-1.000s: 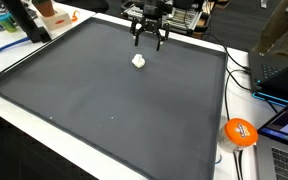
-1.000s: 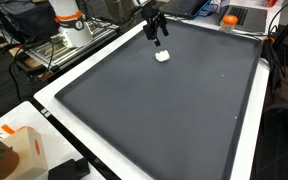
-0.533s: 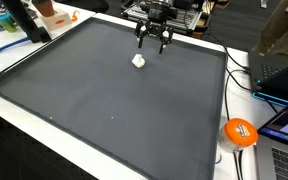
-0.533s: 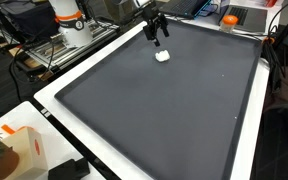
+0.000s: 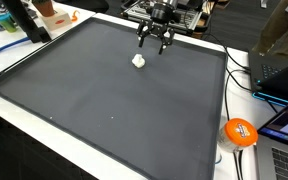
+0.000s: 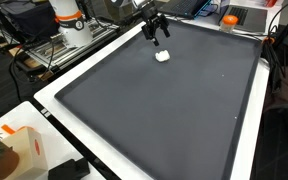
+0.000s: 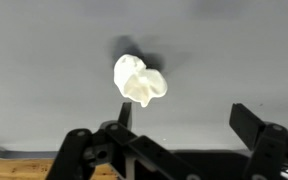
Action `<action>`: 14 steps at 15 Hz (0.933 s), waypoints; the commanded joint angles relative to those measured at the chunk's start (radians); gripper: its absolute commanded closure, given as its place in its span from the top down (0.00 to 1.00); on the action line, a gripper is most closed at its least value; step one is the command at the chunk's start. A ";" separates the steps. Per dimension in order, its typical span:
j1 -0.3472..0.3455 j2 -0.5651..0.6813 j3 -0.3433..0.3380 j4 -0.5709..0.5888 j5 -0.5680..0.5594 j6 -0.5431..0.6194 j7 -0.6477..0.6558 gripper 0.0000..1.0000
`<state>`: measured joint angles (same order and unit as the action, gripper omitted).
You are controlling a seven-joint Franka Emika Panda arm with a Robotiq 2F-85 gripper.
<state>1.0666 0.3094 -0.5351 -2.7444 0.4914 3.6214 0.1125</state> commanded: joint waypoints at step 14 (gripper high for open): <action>-0.007 0.052 0.023 0.004 0.025 0.039 0.033 1.00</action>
<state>1.0655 0.3436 -0.5248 -2.7365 0.5233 3.6446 0.1277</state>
